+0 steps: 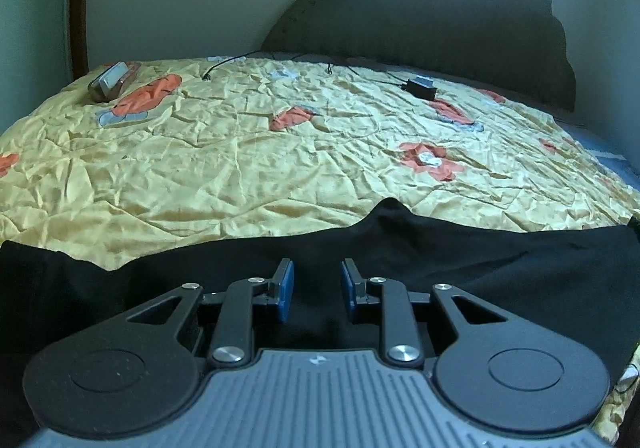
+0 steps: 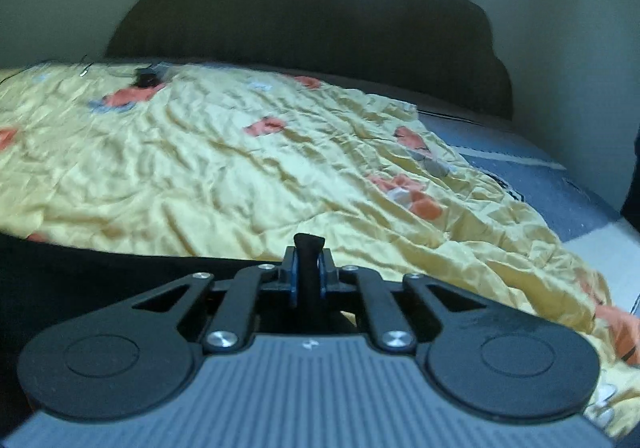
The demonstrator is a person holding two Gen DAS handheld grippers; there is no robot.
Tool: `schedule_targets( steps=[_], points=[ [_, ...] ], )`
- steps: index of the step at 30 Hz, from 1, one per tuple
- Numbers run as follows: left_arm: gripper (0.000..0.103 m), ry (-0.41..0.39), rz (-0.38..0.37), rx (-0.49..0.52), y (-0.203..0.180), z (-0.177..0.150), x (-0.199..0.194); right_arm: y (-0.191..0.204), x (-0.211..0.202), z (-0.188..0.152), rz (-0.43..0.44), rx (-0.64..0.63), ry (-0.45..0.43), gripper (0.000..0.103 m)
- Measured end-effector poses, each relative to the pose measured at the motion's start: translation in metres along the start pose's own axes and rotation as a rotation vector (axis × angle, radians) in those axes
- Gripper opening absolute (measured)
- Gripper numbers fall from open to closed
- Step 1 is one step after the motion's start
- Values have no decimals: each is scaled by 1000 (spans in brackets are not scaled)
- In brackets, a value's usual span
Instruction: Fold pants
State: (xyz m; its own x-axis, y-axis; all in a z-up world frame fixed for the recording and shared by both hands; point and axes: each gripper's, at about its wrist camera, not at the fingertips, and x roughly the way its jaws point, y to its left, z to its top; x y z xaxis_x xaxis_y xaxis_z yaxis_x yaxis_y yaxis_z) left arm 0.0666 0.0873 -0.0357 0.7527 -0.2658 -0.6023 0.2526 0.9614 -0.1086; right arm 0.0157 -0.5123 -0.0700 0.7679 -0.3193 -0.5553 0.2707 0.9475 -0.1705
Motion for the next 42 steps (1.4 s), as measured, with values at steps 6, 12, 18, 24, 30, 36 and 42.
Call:
schedule_targets(
  steps=[6, 12, 18, 24, 30, 36, 42],
  points=[
    [25, -18, -15, 28, -3, -2, -13, -14, -21, 2, -97, 101, -12, 81],
    [25, -37, -40, 75, -14, -8, -27, -39, -96, -21, 11, 329, 44, 51],
    [25, -12, -40, 119, -16, -19, -32, -44, -113, -66, 104, 542, 60, 44],
    [25, -5, 37, 63, 16, -30, -35, -50, -85, -88, 223, 754, 102, 44],
    [25, -36, 150, 46, 47, -35, -38, -36, -84, -90, 212, 749, 74, 6],
    [25, -53, 214, 91, 60, -31, -36, -39, -79, -92, 172, 786, 152, 2],
    [25, -59, 246, 99, 64, -32, -40, -26, -120, -87, -28, 698, 149, 33]
  ],
)
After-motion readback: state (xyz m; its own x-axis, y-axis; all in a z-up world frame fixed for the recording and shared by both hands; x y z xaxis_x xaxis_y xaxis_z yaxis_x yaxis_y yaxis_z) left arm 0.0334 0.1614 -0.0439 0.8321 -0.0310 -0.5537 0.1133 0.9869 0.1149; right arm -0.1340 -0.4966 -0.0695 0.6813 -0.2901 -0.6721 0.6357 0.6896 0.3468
